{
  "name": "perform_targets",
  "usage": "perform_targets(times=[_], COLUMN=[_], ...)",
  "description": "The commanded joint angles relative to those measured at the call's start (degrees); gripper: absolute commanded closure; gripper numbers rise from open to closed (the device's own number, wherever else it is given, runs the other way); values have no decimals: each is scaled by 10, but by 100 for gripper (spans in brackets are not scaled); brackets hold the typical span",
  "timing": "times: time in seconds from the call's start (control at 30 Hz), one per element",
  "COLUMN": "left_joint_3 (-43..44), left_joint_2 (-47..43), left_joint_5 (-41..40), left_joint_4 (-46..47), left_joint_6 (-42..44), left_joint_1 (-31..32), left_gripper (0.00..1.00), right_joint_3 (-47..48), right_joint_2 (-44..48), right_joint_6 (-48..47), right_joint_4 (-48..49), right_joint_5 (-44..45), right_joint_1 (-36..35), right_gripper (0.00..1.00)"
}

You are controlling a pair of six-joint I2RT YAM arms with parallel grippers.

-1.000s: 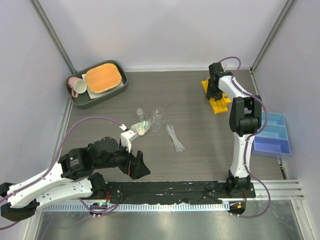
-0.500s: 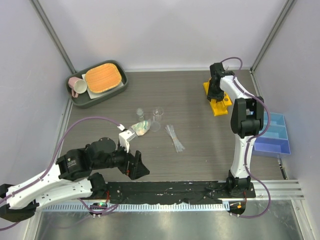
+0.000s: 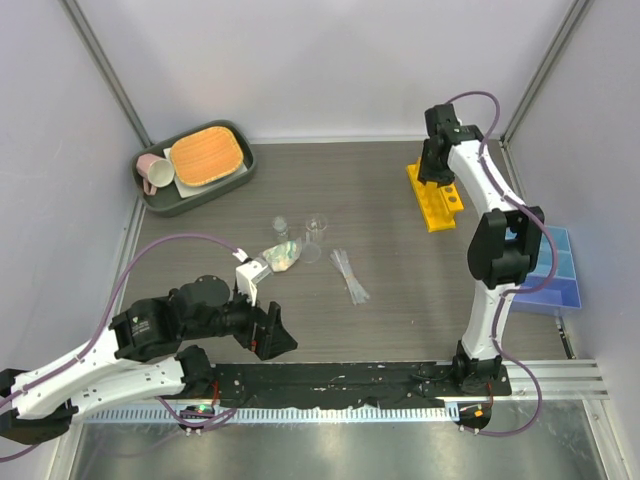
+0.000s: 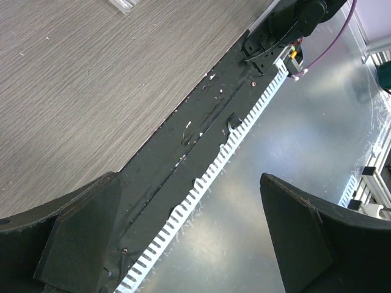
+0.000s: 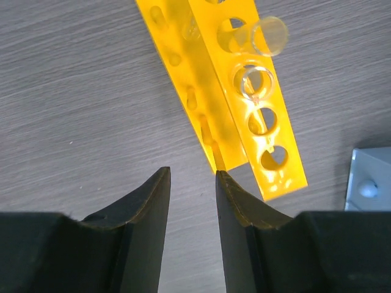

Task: Organize the chemistry lab equipment

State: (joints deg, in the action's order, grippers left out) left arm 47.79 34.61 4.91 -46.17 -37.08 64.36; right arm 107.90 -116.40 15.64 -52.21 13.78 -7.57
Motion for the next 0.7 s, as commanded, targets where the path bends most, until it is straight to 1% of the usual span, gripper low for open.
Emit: perform_targets(times=[0.0, 0.13, 0.17, 0.23, 0.3, 0.33, 0.37, 0.43, 0.47, 0.5, 0.57, 0.63, 0.67], left_joint_3=[23, 23, 22, 18, 13, 8, 5, -6, -9, -15, -16, -15, -14], left_joint_2=[-2, -2, -2, -4, -9, -11, -21, -34, -43, -59, -77, -98, -103], left_joint_5=[-10, -17, -18, -17, -15, -16, -16, -9, -6, -4, -4, -3, -3], left_joint_4=[-1, -8, -9, -13, -16, -18, -18, -17, -16, -17, -21, -26, -29], left_joint_6=[6, 3, 2, -1, -4, -5, -7, -14, -18, -20, -30, -37, -38], left_joint_1=[-3, -3, -3, -3, -3, -3, -3, -3, -3, -3, -3, -3, -3], left_gripper=[0, 0, 0, 0, 0, 0, 0, 0, 0, 0, 0, 0, 0], right_joint_3=[28, -1, -21, -50, -108, -152, -172, -206, -235, -247, -271, -289, -292], right_joint_2=[86, 143, 155, 193, 236, 252, 264, 299, 309, 317, 333, 340, 340], right_joint_6=[18, 31, 37, 48, 72, 79, 90, 103, 107, 120, 136, 158, 169], right_joint_4=[-52, -80, -85, -95, -91, -87, -83, -71, -66, -62, -58, -50, -48], right_joint_5=[31, 86, 113, 125, 134, 137, 139, 143, 144, 150, 155, 149, 151], right_joint_1=[-7, -4, -2, 11, 36, 46, 68, 97, 112, 135, 156, 174, 178], right_gripper=[59, 58, 58, 55, 55, 55, 55, 52, 49, 46, 40, 39, 37])
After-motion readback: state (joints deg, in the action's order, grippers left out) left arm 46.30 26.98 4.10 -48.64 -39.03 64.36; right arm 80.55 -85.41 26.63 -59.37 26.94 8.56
